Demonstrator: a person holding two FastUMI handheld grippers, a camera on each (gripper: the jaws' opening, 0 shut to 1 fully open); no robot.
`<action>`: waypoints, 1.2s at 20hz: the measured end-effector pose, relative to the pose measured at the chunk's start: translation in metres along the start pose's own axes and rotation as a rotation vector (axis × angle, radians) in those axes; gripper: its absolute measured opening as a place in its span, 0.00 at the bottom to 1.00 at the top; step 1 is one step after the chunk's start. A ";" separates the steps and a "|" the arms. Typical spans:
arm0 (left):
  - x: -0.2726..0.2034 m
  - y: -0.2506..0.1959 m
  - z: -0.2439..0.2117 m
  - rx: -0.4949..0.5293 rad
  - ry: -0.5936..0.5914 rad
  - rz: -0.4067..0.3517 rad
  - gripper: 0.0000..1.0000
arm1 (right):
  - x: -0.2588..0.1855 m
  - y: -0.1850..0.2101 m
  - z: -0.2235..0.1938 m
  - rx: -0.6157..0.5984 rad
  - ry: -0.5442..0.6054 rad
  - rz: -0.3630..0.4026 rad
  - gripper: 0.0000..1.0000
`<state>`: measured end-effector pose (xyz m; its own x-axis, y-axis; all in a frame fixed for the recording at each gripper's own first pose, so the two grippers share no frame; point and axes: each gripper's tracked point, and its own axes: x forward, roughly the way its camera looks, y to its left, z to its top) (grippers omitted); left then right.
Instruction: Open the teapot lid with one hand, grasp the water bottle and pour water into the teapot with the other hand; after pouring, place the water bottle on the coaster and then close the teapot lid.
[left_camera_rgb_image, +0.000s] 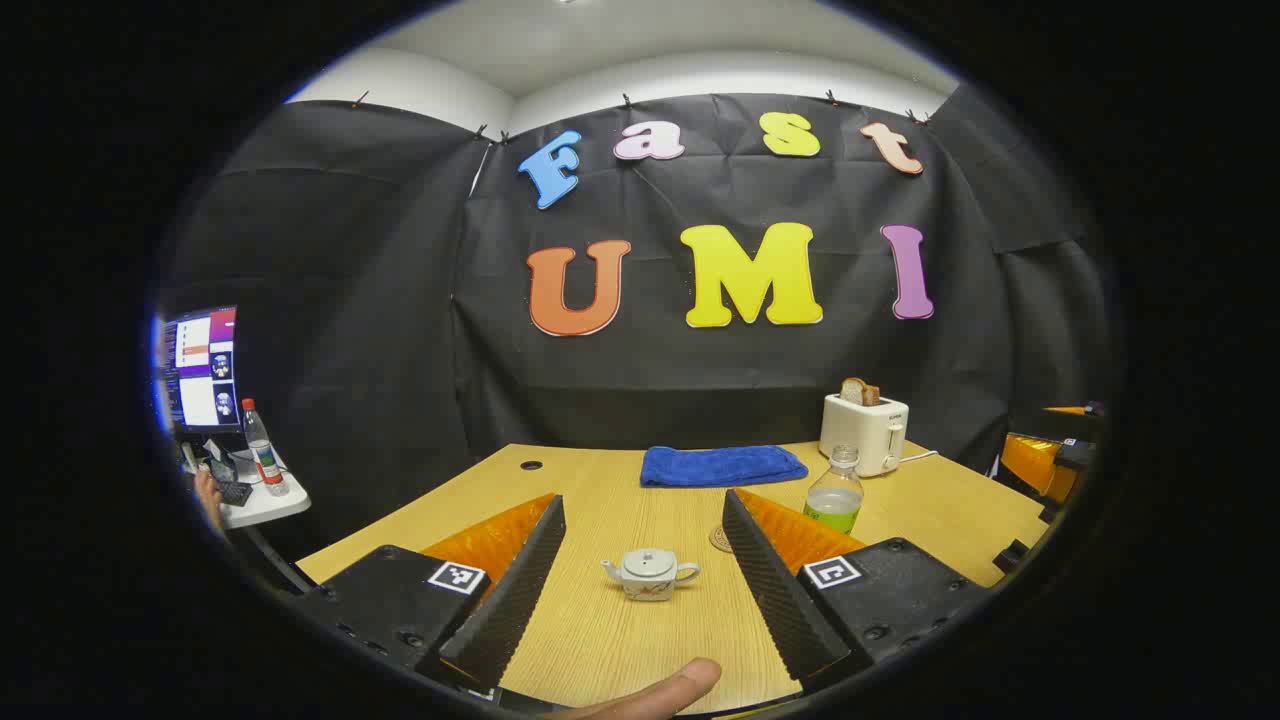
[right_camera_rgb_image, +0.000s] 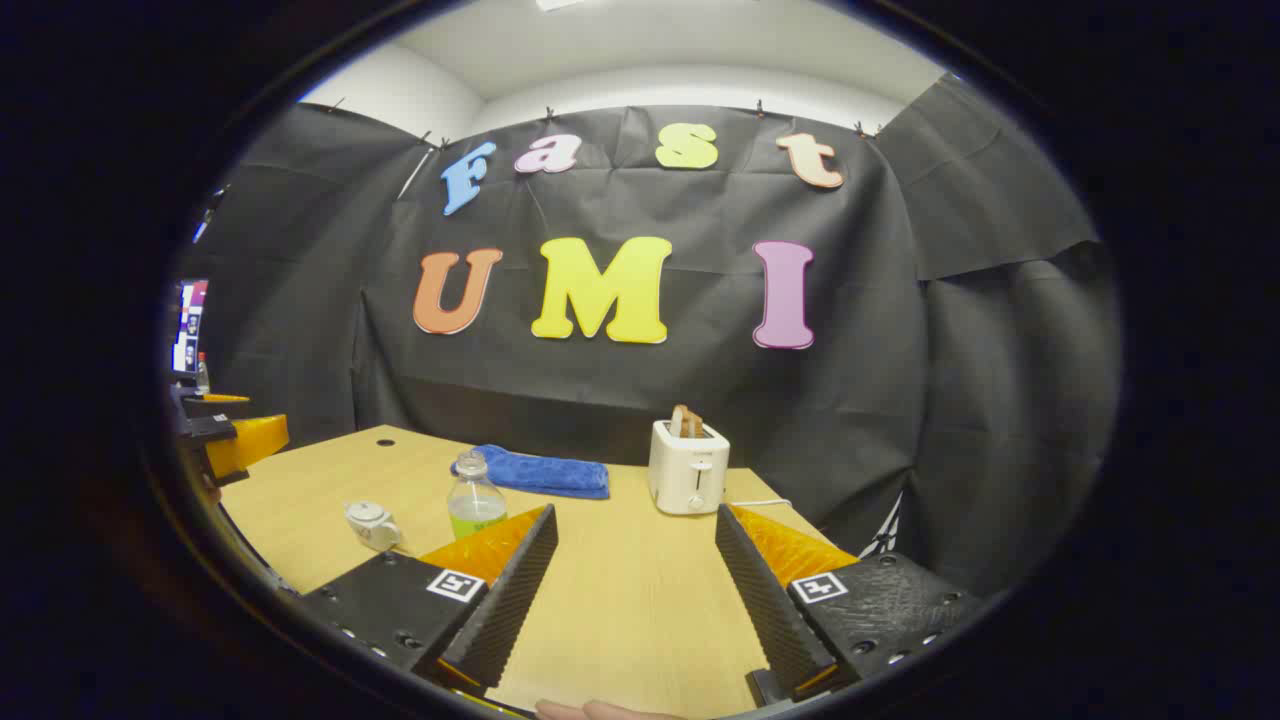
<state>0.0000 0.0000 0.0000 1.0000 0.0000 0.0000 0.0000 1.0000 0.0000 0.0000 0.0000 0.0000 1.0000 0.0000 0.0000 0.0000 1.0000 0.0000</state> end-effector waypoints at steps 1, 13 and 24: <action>0.000 0.000 0.000 0.002 0.001 0.000 0.99 | 0.000 0.000 0.000 0.000 0.000 -0.002 0.93; 0.016 0.008 -0.007 -0.024 0.011 -0.002 0.99 | 0.003 -0.001 -0.003 -0.006 0.003 -0.010 0.93; 0.101 0.011 -0.064 -0.084 0.033 -0.036 1.00 | 0.014 0.003 -0.016 -0.045 0.029 -0.027 0.93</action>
<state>0.1012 0.0108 -0.0641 0.9988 -0.0369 -0.0311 0.0342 0.9959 -0.0842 0.0140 0.0029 -0.0159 0.9992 -0.0280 -0.0285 0.0267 0.9986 -0.0458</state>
